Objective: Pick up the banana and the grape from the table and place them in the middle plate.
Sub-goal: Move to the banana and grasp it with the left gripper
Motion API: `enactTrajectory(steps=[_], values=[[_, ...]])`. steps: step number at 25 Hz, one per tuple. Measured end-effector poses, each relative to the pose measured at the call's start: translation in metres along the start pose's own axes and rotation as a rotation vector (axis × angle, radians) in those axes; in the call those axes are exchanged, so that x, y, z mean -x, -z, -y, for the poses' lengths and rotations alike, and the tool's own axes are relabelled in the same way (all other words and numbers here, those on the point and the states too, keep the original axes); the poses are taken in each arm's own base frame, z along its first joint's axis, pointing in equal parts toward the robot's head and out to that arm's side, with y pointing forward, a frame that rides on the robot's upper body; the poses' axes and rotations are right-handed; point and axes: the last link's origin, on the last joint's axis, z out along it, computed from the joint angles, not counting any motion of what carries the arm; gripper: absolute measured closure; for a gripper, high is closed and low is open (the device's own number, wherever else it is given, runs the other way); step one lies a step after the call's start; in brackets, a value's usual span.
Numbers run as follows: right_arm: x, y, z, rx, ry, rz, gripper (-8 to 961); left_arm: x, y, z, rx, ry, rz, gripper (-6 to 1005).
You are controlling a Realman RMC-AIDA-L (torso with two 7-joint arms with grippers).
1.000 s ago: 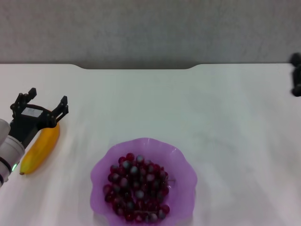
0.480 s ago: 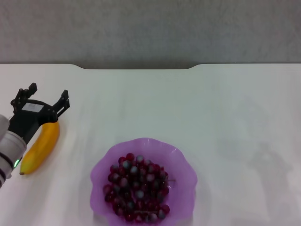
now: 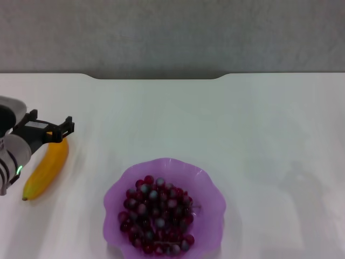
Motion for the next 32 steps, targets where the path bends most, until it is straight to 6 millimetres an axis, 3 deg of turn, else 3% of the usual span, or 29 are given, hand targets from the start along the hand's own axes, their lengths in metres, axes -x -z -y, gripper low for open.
enactTrajectory(steps=[11, 32], values=[[-0.001, 0.000, -0.001, 0.005, -0.002, -0.004, 955, -0.005, -0.006, -0.007, 0.022, -0.022, 0.084, 116], [-0.003, 0.004, -0.001, 0.001, -0.047, -0.015, 954, 0.004, -0.017, -0.006, 0.018, -0.061, 0.138, 117]])
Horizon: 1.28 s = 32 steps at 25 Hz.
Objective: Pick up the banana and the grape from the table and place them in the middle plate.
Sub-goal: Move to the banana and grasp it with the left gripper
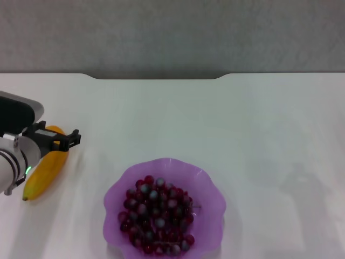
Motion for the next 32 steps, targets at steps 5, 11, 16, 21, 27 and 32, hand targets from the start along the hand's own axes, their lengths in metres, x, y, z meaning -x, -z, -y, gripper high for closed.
enactTrajectory(steps=[5, 11, 16, 21, 27, 32], values=[[0.000, 0.000, 0.000, -0.001, -0.001, 0.000, 954, 0.006, -0.007, 0.000, -0.002, -0.010, 0.037, 118], [0.000, 0.000, 0.000, 0.001, -0.003, 0.000, 955, 0.005, -0.011, 0.000, -0.006, 0.009, 0.026, 118], [0.000, 0.000, -0.003, 0.020, -0.007, -0.002, 954, 0.009, -0.012, 0.000, -0.008, 0.016, 0.037, 118], [0.000, 0.000, -0.003, 0.023, -0.006, -0.003, 954, 0.012, -0.012, 0.001, -0.011, 0.018, 0.047, 118], [-0.001, 0.000, -0.004, 0.024, -0.007, -0.003, 955, 0.020, -0.012, 0.005, -0.022, 0.026, 0.062, 119], [-0.001, 0.001, -0.004, 0.023, -0.009, -0.005, 955, 0.026, -0.013, 0.006, -0.027, 0.032, 0.076, 119]])
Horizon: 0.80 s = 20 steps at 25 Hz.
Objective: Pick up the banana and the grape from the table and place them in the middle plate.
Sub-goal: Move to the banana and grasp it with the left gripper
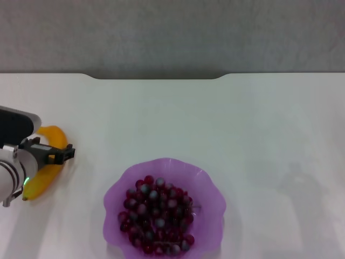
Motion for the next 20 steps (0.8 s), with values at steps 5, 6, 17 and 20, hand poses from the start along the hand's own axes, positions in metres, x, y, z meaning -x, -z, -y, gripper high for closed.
enactTrajectory(steps=[5, 6, 17, 20], values=[[0.000, 0.001, -0.001, 0.001, -0.004, -0.001, 954, 0.007, -0.001, 0.001, -0.004, 0.003, 0.020, 119], [0.000, 0.001, -0.001, 0.001, -0.004, -0.001, 954, 0.008, -0.001, 0.001, -0.005, 0.002, 0.025, 119], [-0.001, 0.001, 0.000, 0.000, -0.004, -0.004, 955, 0.011, -0.003, 0.000, -0.003, -0.010, 0.046, 120], [-0.001, 0.001, 0.000, 0.000, -0.004, -0.004, 955, 0.011, -0.003, -0.001, -0.003, -0.012, 0.046, 120]])
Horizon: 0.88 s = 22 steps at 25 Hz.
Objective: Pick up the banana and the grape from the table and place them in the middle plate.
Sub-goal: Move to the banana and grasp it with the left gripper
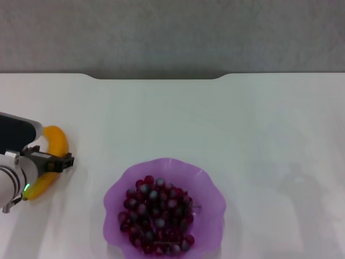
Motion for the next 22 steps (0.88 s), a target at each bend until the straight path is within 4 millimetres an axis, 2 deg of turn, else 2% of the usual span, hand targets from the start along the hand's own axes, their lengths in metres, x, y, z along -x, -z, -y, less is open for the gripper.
enactTrajectory(steps=[14, 22], values=[[0.0004, -0.0013, -0.0008, 0.002, 0.000, 0.001, 954, 0.0004, 0.0000, -0.0007, 0.002, -0.004, 0.001, 125], [0.0002, -0.0011, -0.0011, 0.002, -0.001, 0.000, 955, 0.0002, 0.0000, -0.0012, 0.003, -0.009, 0.001, 259]])
